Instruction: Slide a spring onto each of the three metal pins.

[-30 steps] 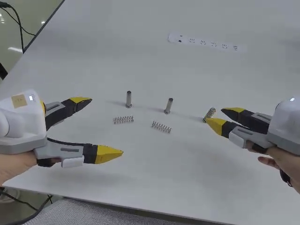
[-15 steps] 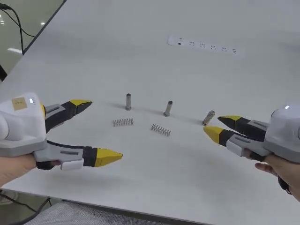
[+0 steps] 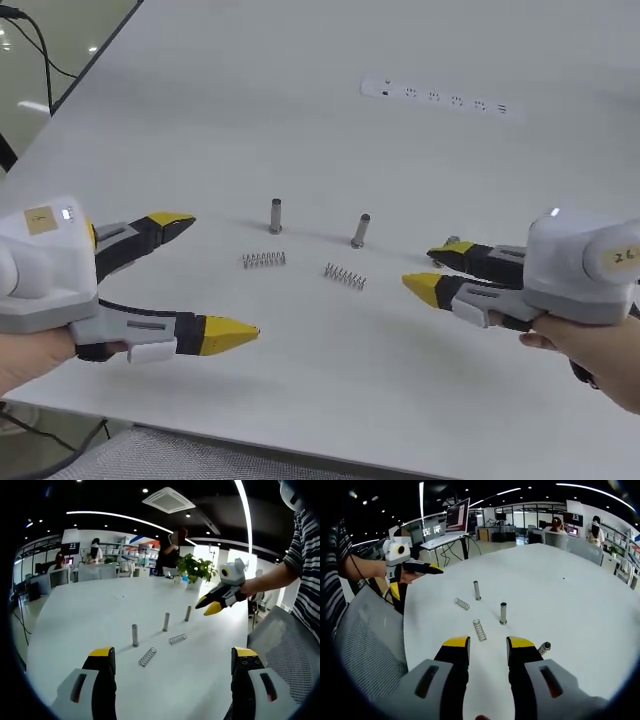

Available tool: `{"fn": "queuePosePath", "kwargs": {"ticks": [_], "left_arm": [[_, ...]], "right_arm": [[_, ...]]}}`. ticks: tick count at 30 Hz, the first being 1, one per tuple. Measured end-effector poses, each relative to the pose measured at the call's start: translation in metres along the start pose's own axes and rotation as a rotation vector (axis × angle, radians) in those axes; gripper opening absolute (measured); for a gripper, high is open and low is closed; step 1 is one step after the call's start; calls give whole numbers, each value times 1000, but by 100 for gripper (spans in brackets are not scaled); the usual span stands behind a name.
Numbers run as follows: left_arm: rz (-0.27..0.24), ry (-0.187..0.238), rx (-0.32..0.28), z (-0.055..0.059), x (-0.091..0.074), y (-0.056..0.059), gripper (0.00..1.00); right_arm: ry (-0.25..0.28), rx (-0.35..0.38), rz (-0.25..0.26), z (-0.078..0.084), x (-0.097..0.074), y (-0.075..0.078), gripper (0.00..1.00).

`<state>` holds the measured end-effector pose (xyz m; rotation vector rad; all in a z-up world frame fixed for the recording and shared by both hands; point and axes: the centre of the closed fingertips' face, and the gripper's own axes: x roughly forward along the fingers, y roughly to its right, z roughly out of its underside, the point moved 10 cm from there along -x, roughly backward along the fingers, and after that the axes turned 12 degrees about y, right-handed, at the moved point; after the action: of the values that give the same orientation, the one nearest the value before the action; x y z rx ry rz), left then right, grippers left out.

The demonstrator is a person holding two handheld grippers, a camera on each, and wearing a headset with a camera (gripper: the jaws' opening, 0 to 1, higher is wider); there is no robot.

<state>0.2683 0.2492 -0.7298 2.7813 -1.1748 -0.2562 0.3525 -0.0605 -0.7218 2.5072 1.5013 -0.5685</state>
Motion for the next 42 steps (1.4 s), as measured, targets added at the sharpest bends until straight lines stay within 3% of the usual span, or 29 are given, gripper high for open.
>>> {"fn": "queuePosePath", "kwargs": {"ticks": [5, 16, 27, 32, 42], "left_arm": [[0, -1, -3, 0, 0, 0, 96], [-8, -3, -4, 1, -1, -2, 95], [0, -11, -8, 4, 1, 0, 95], [-1, -20, 11, 4, 1, -1, 95], [-9, -17, 2, 5, -2, -1, 95]], "right_arm": [[-48, -79, -51, -6, 17, -5, 30], [-109, -134, -137, -11, 51, -11, 28], [-215, -213, -164, -3, 73, -11, 24], [-299, -232, -187, 3, 83, -9, 23], [-356, -257, -213, 11, 95, -12, 20]]}}
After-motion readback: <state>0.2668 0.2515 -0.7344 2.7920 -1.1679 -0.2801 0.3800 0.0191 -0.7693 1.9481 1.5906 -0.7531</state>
